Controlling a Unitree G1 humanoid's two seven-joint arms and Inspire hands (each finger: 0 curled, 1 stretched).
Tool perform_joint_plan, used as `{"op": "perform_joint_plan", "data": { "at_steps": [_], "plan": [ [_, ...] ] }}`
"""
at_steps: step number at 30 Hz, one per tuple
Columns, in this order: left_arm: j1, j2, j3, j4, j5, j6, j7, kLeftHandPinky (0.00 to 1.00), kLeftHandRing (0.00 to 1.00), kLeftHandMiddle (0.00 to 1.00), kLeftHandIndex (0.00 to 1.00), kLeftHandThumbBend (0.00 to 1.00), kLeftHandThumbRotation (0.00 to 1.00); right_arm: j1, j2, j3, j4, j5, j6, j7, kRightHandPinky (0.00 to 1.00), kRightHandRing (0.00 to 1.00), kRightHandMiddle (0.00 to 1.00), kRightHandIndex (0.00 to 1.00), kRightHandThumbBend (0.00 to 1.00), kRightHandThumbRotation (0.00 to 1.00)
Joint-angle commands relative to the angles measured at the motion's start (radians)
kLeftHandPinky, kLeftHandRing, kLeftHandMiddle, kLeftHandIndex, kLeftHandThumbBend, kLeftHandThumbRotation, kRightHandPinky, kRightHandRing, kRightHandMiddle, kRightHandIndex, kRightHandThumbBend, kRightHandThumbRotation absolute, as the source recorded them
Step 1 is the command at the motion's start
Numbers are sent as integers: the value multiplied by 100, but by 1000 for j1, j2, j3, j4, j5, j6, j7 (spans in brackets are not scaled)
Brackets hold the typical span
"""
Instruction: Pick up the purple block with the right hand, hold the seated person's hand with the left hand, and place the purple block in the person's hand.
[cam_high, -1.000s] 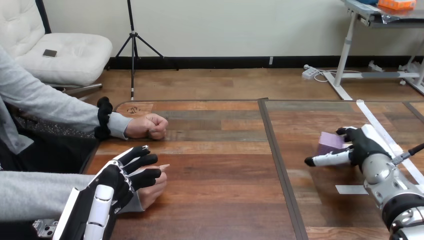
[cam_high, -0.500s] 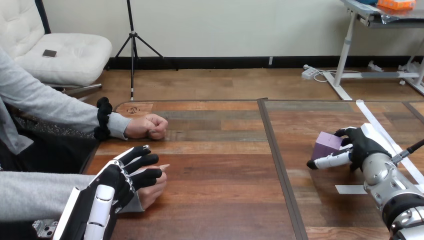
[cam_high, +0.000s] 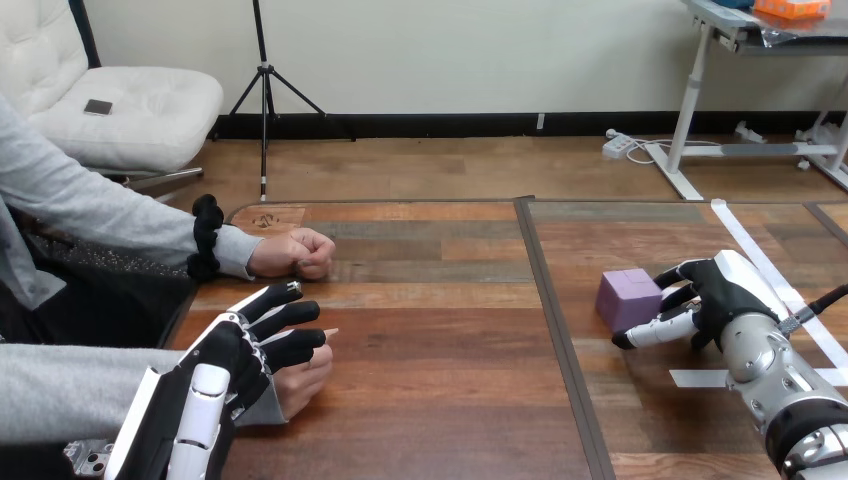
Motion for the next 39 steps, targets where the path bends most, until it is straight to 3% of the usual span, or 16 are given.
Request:
{"op": "perform_joint_plan", "data": {
  "at_steps": [1, 28, 39],
  "plan": [
    [-39, 5, 9, -46, -15, 4, -1, 76, 73, 77, 79, 54, 100, -7, 10, -4, -13, 12, -29, -17, 53, 59, 64, 62, 90, 0],
    [-52, 5, 15, -45, -9, 15, 2, 79, 73, 77, 78, 56, 100, 0, 16, -17, -19, 28, -75, -77, 43, 50, 52, 49, 79, 0],
    [-64, 9, 20, -29, -16, 5, -9, 80, 73, 77, 77, 56, 100, -4, 17, -13, -17, 28, -70, -66, 43, 50, 53, 50, 86, 0]
  ]
}}
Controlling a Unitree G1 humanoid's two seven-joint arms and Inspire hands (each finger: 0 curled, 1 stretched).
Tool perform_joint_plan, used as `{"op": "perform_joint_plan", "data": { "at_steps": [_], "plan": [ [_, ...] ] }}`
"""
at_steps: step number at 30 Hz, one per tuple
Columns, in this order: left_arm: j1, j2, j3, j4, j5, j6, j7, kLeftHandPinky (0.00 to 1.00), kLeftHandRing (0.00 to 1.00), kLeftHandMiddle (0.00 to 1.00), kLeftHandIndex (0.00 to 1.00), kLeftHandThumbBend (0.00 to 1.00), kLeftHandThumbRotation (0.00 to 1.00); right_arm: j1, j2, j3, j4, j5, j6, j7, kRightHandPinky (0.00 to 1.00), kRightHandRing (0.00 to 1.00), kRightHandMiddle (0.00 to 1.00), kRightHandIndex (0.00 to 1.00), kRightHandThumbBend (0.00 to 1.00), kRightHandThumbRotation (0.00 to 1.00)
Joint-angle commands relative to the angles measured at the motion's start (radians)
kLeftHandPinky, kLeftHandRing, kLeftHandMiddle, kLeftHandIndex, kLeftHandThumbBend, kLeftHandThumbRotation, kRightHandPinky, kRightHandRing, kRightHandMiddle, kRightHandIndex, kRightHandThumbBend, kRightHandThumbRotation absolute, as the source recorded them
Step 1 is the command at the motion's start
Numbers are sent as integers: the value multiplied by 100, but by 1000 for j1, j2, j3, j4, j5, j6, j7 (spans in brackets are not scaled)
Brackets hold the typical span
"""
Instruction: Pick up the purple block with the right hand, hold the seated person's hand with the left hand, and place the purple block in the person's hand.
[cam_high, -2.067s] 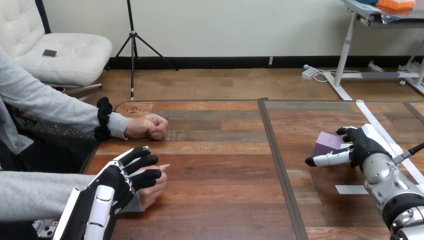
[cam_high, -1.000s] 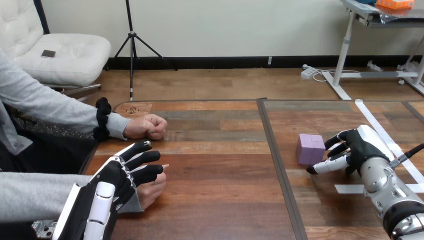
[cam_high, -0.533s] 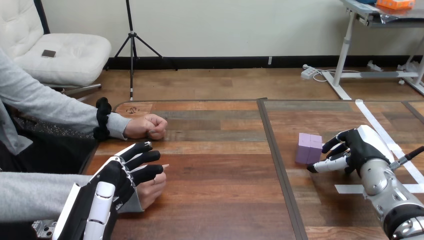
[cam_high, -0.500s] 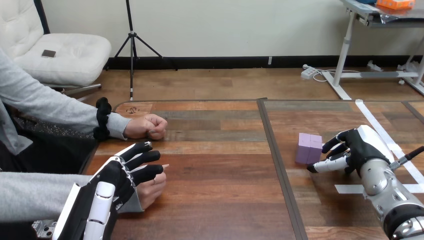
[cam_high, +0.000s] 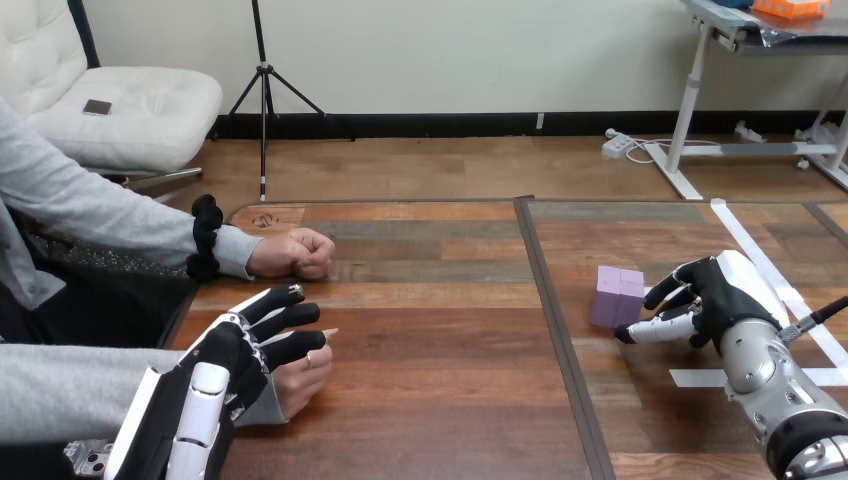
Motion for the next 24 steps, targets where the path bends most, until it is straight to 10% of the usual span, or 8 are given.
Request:
{"op": "perform_joint_plan", "data": {
  "at_steps": [1, 24],
  "plan": [
    [-60, 8, 14, -30, -17, -9, -6, 80, 73, 77, 77, 56, 100, -31, 14, -2, -16, 9, -7, -4, 44, 50, 54, 51, 87, 0],
    [-64, 7, 18, -34, -2, -5, 3, 78, 72, 76, 76, 57, 100, -71, 22, 3, -8, 10, 104, 103, 44, 59, 68, 76, 100, 22]
  ]
}}
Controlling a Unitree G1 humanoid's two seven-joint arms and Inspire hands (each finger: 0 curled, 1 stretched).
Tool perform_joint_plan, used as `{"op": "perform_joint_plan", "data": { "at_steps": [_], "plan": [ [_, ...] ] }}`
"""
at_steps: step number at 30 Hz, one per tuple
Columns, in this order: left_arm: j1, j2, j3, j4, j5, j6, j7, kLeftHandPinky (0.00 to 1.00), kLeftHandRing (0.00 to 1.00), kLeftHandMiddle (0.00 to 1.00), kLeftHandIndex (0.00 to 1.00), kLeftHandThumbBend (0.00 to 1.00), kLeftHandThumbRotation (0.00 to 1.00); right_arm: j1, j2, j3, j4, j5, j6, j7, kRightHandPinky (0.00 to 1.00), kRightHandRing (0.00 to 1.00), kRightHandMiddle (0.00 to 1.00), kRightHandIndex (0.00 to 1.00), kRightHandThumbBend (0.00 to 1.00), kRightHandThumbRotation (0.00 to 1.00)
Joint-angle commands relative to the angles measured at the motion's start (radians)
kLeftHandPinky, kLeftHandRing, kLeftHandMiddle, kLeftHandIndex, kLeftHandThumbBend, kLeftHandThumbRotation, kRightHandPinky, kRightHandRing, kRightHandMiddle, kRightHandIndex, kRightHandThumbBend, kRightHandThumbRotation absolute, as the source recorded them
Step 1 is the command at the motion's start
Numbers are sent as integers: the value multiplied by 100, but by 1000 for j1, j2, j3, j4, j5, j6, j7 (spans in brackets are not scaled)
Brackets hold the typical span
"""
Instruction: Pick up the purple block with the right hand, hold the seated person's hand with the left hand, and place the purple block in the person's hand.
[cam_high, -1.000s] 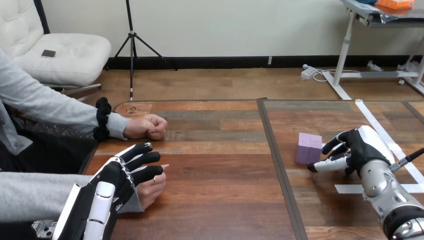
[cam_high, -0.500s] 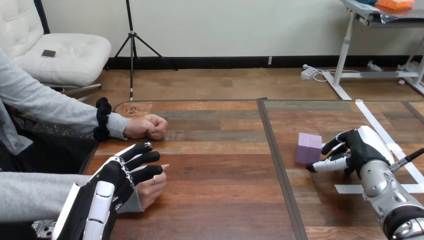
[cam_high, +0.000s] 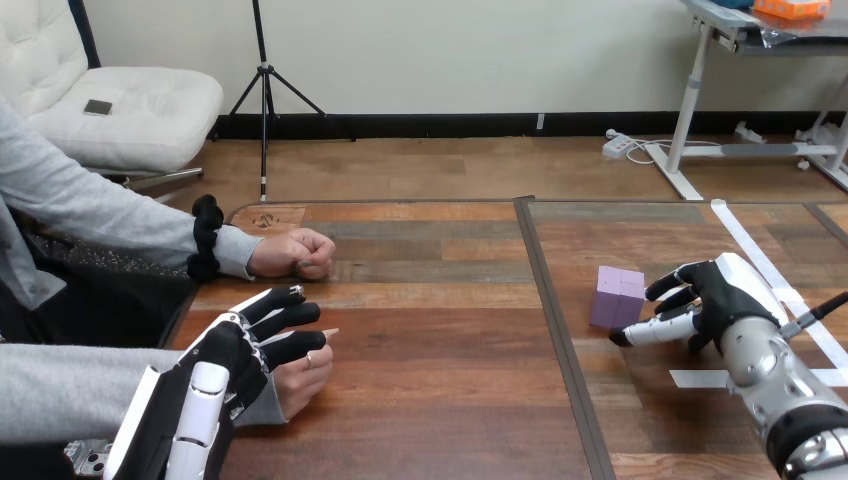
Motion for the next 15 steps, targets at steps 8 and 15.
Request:
{"op": "perform_joint_plan", "data": {
  "at_steps": [8, 15],
  "plan": [
    [-68, 8, 15, -27, -7, -8, 1, 77, 71, 76, 75, 58, 100, -72, 29, 22, 1, -7, 100, 63, 42, 63, 71, 86, 100, 29],
    [-73, 9, 14, -21, -13, -8, -5, 77, 71, 76, 75, 59, 100, -88, 30, 39, 4, -20, 138, 87, 44, 66, 73, 91, 100, 34]
  ]
}}
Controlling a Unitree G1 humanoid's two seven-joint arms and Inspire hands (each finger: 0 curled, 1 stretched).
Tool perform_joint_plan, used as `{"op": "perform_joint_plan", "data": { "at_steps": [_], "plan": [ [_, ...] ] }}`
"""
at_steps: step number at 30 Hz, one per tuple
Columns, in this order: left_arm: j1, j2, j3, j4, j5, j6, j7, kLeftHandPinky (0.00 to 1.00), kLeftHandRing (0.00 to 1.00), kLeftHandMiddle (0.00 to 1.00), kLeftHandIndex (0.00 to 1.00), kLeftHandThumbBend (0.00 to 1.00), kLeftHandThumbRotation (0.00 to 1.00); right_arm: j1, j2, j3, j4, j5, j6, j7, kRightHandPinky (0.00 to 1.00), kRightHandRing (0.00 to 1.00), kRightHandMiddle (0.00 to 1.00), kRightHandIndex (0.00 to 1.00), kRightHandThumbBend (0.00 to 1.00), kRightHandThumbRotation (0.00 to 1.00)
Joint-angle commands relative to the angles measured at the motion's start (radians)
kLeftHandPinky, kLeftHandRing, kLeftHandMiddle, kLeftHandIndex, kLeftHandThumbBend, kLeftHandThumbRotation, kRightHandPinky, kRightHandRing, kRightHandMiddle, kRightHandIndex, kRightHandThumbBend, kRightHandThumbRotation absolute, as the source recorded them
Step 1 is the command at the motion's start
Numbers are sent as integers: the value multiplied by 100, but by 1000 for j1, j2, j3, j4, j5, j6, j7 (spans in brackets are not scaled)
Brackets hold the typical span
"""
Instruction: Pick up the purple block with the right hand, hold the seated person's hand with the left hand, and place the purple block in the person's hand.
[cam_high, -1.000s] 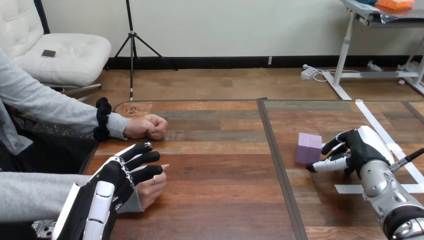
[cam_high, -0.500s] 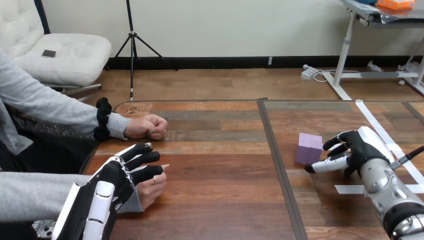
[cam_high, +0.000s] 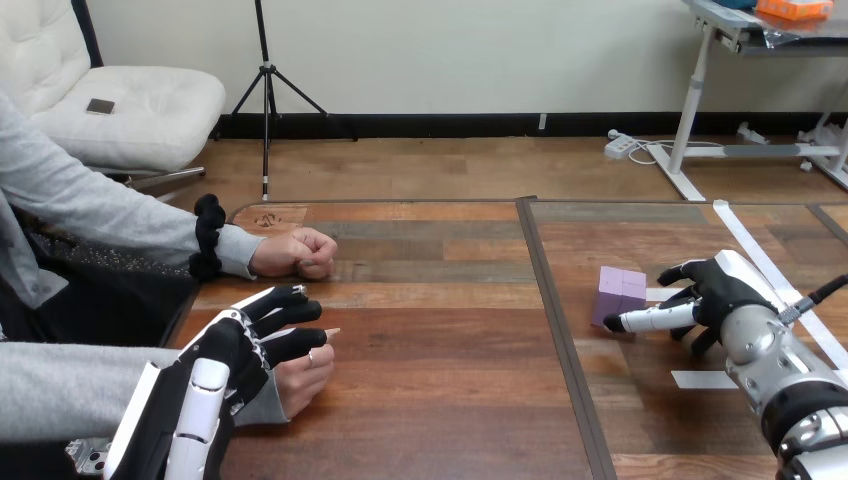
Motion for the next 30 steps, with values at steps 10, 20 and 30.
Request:
{"op": "perform_joint_plan", "data": {
  "at_steps": [10, 20, 30],
  "plan": [
    [-64, 7, 12, -26, -11, -4, -4, 77, 71, 76, 75, 58, 100, -44, 26, 15, 4, -3, 22, 42, 54, 76, 83, 95, 100, 37],
    [-64, 5, 13, -26, -11, -3, -2, 76, 70, 76, 75, 58, 100, -55, 28, 30, 4, -11, 19, 47, 70, 89, 97, 97, 100, 37],
    [-65, 3, 12, -17, -15, -14, -8, 76, 70, 76, 75, 57, 100, -65, 38, 13, 0, 11, 12, 32, 67, 87, 95, 97, 100, 33]
  ]
}}
